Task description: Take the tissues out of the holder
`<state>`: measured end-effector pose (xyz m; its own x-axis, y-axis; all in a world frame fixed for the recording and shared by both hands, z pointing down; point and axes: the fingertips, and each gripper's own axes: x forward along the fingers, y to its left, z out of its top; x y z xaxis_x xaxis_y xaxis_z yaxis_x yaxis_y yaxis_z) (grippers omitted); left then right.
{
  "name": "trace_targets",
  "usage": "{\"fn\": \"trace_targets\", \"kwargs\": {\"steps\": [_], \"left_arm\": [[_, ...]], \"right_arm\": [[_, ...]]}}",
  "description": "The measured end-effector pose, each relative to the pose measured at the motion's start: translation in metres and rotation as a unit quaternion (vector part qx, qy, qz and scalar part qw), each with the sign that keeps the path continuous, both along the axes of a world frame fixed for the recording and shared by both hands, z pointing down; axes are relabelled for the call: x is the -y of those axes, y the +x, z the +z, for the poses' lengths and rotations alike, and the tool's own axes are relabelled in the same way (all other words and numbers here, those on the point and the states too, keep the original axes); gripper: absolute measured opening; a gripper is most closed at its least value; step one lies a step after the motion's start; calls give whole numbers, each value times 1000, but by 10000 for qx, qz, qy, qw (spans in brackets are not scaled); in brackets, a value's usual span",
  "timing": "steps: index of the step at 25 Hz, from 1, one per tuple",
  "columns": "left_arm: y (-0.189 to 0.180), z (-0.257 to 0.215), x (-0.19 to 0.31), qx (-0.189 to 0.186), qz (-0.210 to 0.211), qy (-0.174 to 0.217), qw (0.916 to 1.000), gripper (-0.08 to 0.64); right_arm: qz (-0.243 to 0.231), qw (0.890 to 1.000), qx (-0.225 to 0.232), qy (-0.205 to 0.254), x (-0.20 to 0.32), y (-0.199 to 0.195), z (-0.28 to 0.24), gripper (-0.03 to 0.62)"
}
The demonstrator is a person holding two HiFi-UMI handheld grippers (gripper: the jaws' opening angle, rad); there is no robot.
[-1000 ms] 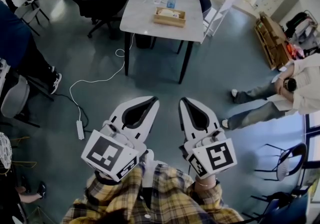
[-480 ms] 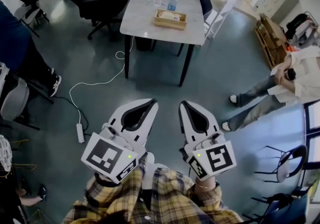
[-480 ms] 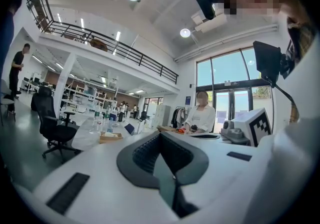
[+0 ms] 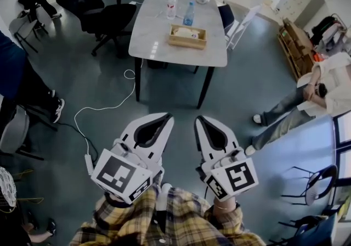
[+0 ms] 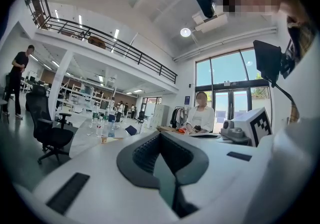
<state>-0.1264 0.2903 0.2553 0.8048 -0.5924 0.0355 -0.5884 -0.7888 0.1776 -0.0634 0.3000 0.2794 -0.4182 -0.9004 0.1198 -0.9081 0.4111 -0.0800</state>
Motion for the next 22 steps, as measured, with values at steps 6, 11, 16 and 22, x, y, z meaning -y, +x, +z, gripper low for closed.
{"fn": "trace_targets", "kwargs": {"steps": [6, 11, 16, 22], "left_arm": [[0, -1, 54, 5, 158, 103, 9998, 18], [3, 5, 79, 44, 301, 102, 9995, 18], [11, 9, 99, 70, 391, 50, 9992, 18], [31, 12, 135, 89, 380, 28, 9992, 18]], "right_arm": [[150, 9999, -10, 48, 54, 1, 0, 11], [324, 9995, 32, 59, 77, 3, 5, 11], [426, 9991, 62, -16, 95, 12, 11, 11], [387, 9992, 87, -65, 131, 29, 15, 11]]}}
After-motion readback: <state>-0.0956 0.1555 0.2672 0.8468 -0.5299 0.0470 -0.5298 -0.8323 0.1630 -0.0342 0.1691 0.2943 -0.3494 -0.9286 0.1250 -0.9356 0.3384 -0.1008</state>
